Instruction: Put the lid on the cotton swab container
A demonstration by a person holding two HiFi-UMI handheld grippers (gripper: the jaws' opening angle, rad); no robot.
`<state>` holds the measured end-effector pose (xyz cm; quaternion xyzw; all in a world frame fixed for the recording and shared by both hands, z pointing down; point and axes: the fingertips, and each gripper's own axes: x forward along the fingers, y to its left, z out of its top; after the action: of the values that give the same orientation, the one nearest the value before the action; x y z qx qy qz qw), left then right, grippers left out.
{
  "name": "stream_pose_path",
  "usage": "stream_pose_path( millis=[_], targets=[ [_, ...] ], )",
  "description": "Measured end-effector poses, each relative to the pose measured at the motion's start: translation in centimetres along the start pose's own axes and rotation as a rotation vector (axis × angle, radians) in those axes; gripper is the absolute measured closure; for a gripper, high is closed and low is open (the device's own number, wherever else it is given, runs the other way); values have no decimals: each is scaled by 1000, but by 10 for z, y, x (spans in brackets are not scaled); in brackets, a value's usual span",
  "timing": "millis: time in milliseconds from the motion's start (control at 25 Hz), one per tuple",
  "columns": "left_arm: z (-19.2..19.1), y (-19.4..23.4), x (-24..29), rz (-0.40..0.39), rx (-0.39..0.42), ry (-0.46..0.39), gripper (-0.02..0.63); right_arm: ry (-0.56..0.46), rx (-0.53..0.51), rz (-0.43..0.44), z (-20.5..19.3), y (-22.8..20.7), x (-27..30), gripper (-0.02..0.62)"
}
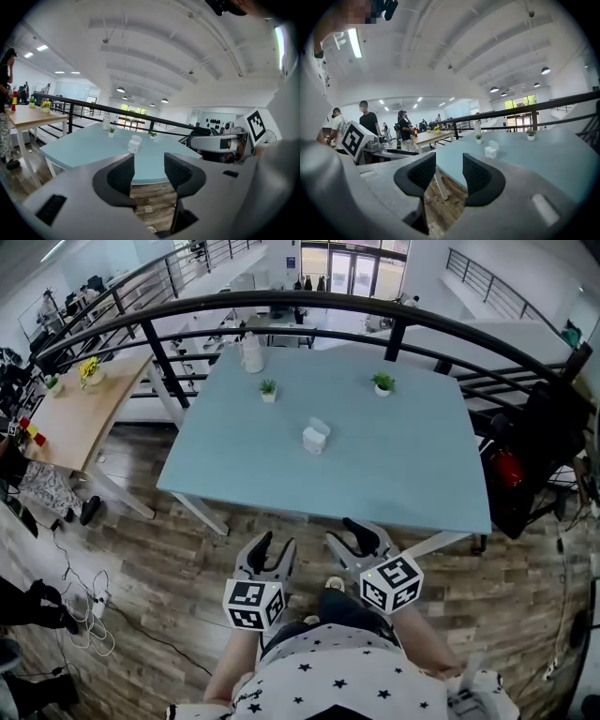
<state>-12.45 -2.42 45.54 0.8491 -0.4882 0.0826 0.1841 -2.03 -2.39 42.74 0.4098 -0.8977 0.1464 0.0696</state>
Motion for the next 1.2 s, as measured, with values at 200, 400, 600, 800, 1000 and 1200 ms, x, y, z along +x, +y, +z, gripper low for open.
stream_pose_path(
  millis=[200, 400, 600, 800, 1000, 1200],
  targets=[
    [2, 7, 17, 5, -2, 10, 425, -5, 10, 5, 4, -17, 17, 434],
    [10, 19, 47, 9, 5, 7, 425, -11, 1, 16, 13, -41, 43, 434],
    [20, 36, 81, 12, 1, 20, 425, -10, -5, 19, 27, -69, 74, 434],
    [35, 53, 116, 19, -8, 21, 425, 1, -16, 23, 44, -97, 102, 434],
    [49, 65, 149, 17, -10, 33, 422, 5, -21, 14, 61, -127, 126, 434],
    [58, 76, 185, 11, -2, 54, 407, 12, -12, 10, 71, -158, 151, 434]
  ],
)
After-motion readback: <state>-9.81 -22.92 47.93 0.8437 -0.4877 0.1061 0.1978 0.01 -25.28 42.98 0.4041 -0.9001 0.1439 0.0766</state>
